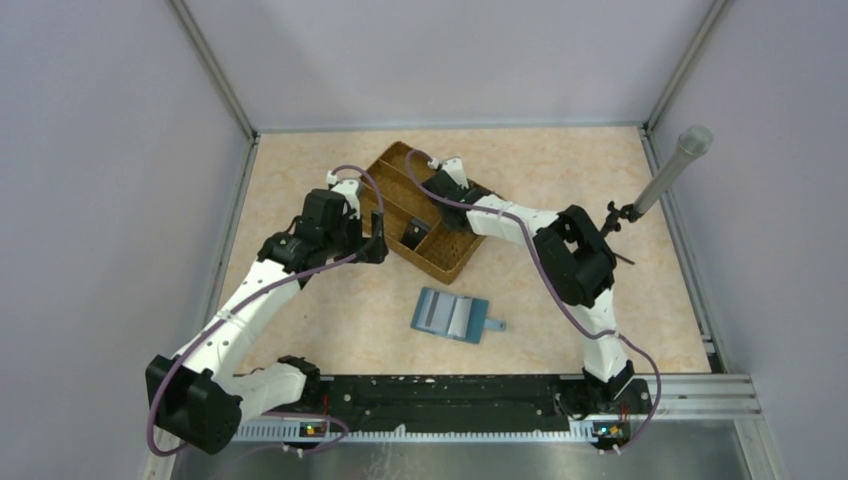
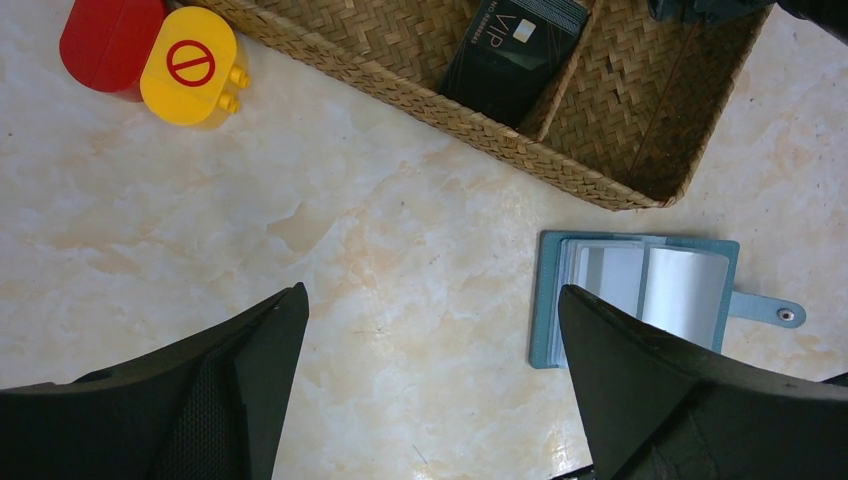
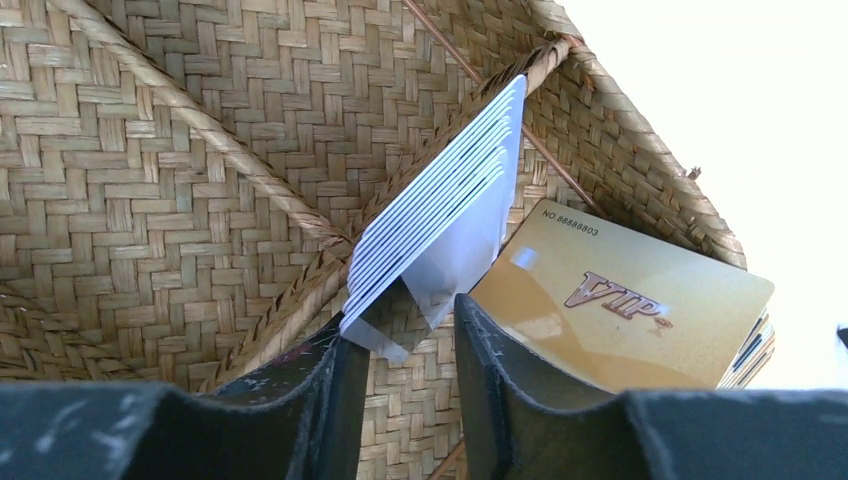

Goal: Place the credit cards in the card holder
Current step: Pick up the credit card from the storage box.

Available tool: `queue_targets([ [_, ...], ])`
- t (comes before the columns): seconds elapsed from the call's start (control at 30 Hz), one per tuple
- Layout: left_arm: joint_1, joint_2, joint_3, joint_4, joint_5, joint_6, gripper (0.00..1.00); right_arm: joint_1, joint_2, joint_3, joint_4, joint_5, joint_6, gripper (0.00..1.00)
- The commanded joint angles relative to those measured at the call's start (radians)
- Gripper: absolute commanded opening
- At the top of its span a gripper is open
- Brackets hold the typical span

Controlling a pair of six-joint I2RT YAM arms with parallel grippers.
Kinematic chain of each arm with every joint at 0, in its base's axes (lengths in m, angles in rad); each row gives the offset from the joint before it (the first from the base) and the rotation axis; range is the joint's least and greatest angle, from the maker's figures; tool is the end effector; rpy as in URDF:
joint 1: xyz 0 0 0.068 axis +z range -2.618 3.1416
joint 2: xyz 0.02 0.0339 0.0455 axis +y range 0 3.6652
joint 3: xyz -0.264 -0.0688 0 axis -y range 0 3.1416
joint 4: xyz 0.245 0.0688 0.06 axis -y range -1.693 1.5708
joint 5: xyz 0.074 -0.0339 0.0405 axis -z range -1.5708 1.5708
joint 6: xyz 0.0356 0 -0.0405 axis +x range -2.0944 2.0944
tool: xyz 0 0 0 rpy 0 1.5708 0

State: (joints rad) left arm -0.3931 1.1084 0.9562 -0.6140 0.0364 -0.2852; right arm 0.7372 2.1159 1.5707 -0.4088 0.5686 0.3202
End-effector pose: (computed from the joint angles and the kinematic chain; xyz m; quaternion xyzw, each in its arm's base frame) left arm 0.2142 -0.0902 0.2960 0.0567 0.9183 -0.1460 0.3636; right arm 0.3517 0.2934 0.1787 -0.1060 0.9124 -0.0838 0.3864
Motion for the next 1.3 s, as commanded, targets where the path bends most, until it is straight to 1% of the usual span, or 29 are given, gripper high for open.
queue_targets([
  [0.0,0.005,-0.014,0.033,0.002,0.003,0.014,0.99,0.029,0.008,0.051,0.042,0.081,-0.041,0.31],
  [0.1,0.007,-0.012,0.032,0.002,0.006,0.014,0.99,0.036,0.006,0.055,0.035,0.088,-0.039,0.24],
  [0.23,0.007,-0.012,0.032,0.002,0.009,0.013,0.99,0.054,-0.007,0.052,0.027,0.094,-0.037,0.16],
  [0.47,0.009,-0.013,0.029,0.002,0.009,0.014,0.99,0.069,-0.034,0.028,0.01,0.065,0.003,0.1],
  [0.67,0.009,-0.015,0.029,0.002,0.009,0.014,0.99,0.086,-0.063,0.028,-0.064,0.116,0.062,0.09],
  [0.73,0.009,-0.016,0.028,0.002,0.008,0.014,0.99,0.088,-0.081,0.019,-0.085,0.139,0.097,0.06],
  [0.93,0.009,-0.016,0.027,0.002,0.007,0.014,0.99,0.087,-0.171,-0.037,-0.072,0.169,0.134,0.02],
  [1.13,0.008,-0.014,0.025,0.002,0.006,0.014,0.99,0.088,-0.228,-0.061,-0.079,0.159,0.137,0.02],
  [1.27,0.009,-0.012,0.024,0.002,0.01,0.014,0.99,0.081,-0.24,-0.095,-0.036,0.133,0.117,0.02],
])
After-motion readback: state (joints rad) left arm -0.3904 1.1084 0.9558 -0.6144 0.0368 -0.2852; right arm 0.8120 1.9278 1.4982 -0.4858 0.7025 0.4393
